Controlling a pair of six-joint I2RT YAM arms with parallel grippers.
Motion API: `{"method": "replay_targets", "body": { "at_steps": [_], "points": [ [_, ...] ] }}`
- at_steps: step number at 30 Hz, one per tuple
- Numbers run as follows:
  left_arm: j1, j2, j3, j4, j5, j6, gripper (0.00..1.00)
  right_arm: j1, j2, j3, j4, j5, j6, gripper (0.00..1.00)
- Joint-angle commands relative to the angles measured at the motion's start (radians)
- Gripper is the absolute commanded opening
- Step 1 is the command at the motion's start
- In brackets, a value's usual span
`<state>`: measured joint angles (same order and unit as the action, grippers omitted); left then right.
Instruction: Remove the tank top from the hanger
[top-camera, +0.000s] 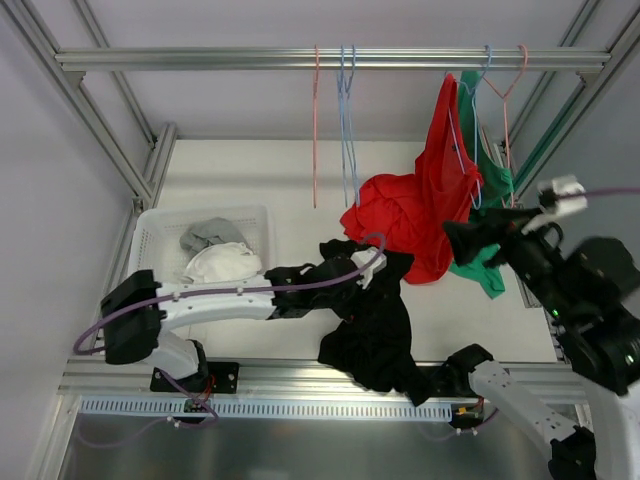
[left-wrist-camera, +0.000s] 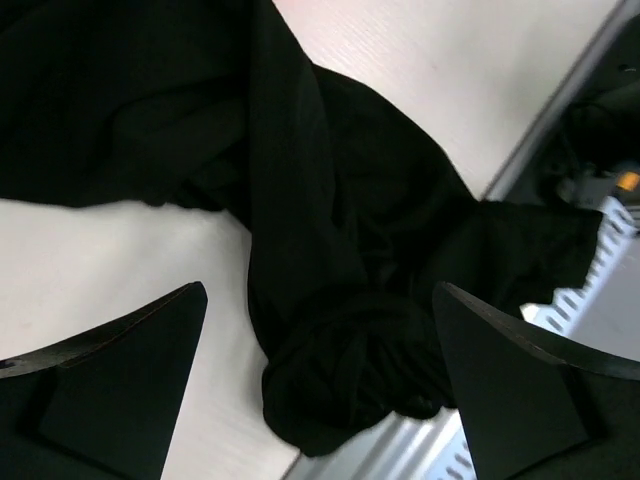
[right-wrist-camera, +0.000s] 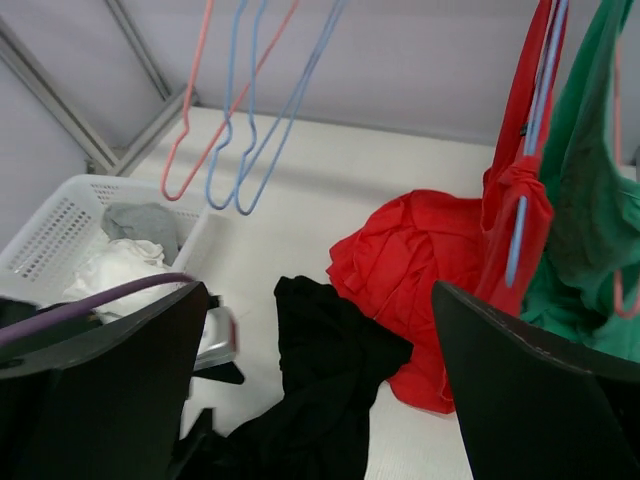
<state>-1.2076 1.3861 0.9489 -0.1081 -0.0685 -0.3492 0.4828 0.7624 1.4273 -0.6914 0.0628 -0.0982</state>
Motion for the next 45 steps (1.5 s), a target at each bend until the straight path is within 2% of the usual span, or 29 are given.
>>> {"method": "replay_targets", "body": {
  "at_steps": [1,5,11,14,15,16,18,24,28,32,35,38,40,45],
  "points": [
    [-0.023,0.149,0.114,0.027,-0.056,0.055,0.99,-0.003,-0.112,-0.034,-0.115,-0.052,-0.057,0.99],
    [-0.033,0.35,0.209,0.013,-0.129,0.067,0.99,-0.003,-0.222,-0.056,-0.201,-0.156,-0.067,0.99],
    [-0.041,0.542,0.307,-0.028,-0.132,0.029,0.99,-0.001,-0.342,-0.1,-0.234,-0.247,-0.064,0.99],
    [-0.056,0.547,0.295,-0.034,-0.177,0.004,0.74,-0.001,-0.365,-0.097,-0.234,-0.256,-0.06,0.99],
    [-0.059,0.541,0.289,-0.035,-0.189,-0.007,0.41,-0.001,-0.37,-0.096,-0.232,-0.255,-0.058,1.0],
    [-0.063,0.533,0.281,-0.038,-0.207,-0.014,0.24,-0.001,-0.373,-0.096,-0.232,-0.255,-0.058,1.0],
    [-0.07,0.481,0.257,-0.07,-0.272,-0.039,0.0,-0.003,-0.379,-0.102,-0.227,-0.247,-0.06,1.0],
    [-0.136,0.176,0.191,-0.229,-0.557,-0.095,0.0,-0.001,-0.399,-0.148,-0.195,-0.219,-0.061,1.0],
    [-0.136,-0.062,0.171,-0.408,-0.753,-0.171,0.0,-0.003,-0.396,-0.157,-0.171,-0.218,-0.06,1.0],
    [-0.126,-0.218,0.2,-0.528,-0.85,-0.209,0.0,-0.001,-0.382,-0.145,-0.158,-0.207,-0.07,1.0],
    [-0.035,-0.289,0.261,-0.62,-0.861,-0.209,0.0,-0.001,-0.367,-0.136,-0.143,-0.205,-0.075,0.99],
    [0.102,-0.344,0.322,-0.627,-0.826,-0.142,0.0,-0.001,-0.347,-0.123,-0.129,-0.213,-0.074,1.0],
    [0.153,-0.369,0.369,-0.627,-0.829,-0.085,0.0,-0.001,-0.331,-0.119,-0.125,-0.213,-0.074,0.99],
    [0.255,-0.358,0.609,-0.624,-0.811,0.065,0.0,-0.001,-0.305,-0.108,-0.111,-0.208,-0.077,1.0]
  ]
}}
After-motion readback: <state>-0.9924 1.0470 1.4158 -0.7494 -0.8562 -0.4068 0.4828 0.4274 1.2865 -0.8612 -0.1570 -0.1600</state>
